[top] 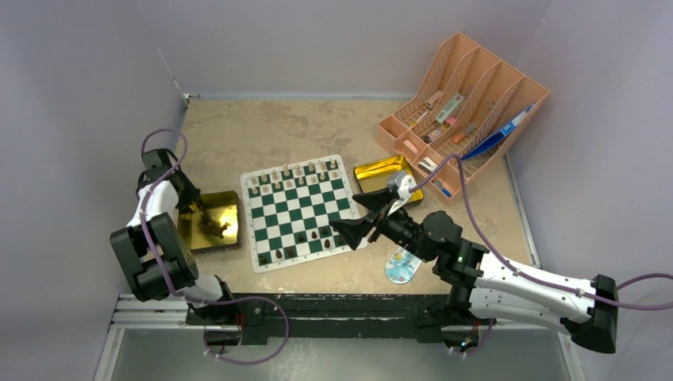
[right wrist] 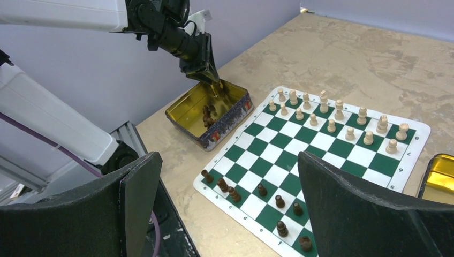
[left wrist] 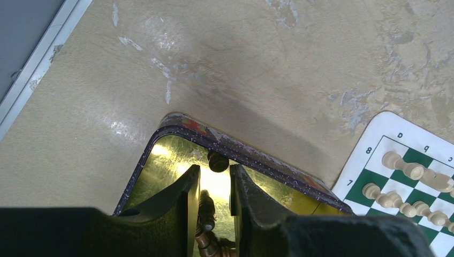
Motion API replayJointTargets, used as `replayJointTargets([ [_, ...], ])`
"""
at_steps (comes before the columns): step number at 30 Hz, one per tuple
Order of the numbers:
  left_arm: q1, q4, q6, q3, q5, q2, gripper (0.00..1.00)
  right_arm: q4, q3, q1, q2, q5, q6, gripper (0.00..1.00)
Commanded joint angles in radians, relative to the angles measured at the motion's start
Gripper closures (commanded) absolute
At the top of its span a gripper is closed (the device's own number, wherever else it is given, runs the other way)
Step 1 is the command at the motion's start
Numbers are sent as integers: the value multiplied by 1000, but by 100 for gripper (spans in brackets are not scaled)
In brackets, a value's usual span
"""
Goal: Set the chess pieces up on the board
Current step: Adjust the chessboard in the storage box.
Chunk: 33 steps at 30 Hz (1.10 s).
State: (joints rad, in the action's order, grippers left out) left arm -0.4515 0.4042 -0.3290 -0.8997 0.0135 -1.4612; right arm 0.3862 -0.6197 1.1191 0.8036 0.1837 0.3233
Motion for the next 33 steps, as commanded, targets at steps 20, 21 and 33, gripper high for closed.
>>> replayJointTargets([
  [20,-10,-55,42,-37,-7,-31,75,17,-21,-1,-33,10,-16,1],
  [21,-9,-55,43,-39,-7,-34,75,17,-20,-1,-33,9,-17,1],
  [33,-9,-41,56,-45,4,-42,80,33,-8,-1,-62,14,-13,1],
])
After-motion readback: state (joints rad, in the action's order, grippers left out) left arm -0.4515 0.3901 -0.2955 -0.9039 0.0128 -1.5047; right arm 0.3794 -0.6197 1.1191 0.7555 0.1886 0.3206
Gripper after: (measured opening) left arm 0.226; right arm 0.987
